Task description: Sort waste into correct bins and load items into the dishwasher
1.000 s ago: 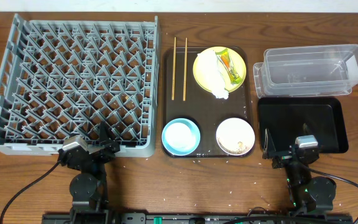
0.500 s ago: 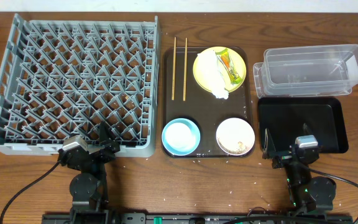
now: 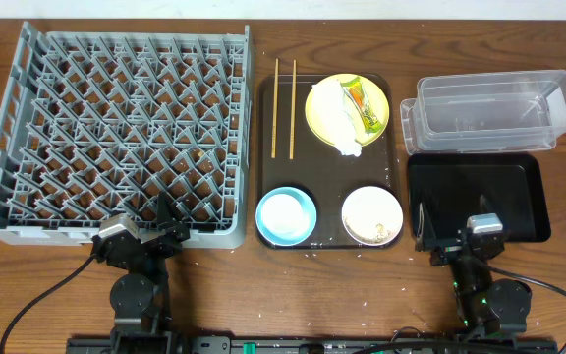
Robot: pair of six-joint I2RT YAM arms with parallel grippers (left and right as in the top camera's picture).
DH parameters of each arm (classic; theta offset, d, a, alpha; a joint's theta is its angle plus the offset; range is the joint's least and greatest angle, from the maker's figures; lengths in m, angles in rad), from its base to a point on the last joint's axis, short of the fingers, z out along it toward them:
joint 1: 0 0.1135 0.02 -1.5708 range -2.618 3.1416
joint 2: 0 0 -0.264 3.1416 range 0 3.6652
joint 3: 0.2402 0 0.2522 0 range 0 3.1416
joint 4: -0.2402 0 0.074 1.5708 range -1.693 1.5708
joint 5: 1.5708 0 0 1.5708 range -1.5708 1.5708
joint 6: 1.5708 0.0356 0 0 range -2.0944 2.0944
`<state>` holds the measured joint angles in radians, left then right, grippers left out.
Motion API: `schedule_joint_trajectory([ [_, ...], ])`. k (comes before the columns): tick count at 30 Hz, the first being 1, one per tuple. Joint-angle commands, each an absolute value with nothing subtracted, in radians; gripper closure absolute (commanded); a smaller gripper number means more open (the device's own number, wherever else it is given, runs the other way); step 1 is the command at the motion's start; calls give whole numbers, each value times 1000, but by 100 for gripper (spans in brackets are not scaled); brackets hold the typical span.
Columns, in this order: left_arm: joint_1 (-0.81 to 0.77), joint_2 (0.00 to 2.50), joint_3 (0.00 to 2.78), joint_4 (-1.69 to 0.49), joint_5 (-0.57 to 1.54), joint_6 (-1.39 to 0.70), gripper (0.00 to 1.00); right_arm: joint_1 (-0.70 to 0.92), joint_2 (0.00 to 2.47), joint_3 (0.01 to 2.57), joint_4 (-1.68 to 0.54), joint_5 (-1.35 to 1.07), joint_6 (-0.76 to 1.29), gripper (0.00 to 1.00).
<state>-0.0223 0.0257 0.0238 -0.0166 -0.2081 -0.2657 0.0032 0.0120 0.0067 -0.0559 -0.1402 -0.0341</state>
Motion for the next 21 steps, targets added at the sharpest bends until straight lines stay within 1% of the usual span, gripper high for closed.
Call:
schedule_joint_trajectory([
  [1,-18,24,4,-41,-159,-276,9,-1,9,6,-55,-216,-39,1],
  [4,-18,24,4,71,-39,-275,9,-2,9,6,-5,-308,-38,1],
  [6,-18,24,8,163,19,-276,9,-2,15,15,11,-291,11,1],
  [9,-18,34,57,145,7,-276,9,-2,58,74,12,-285,101,1],
  [11,-18,75,121,103,8,-276,9,-2,121,141,12,-287,112,1],
  [15,-18,249,317,-1,18,-275,9,-2,345,331,12,-332,104,1],
  [17,-18,377,462,-93,41,-275,9,-1,510,459,7,-435,60,1],
  [19,-18,454,553,-165,69,-274,9,-1,616,540,4,-511,27,1],
  [21,-18,569,706,-315,102,-274,9,-1,776,679,-32,-574,18,1],
])
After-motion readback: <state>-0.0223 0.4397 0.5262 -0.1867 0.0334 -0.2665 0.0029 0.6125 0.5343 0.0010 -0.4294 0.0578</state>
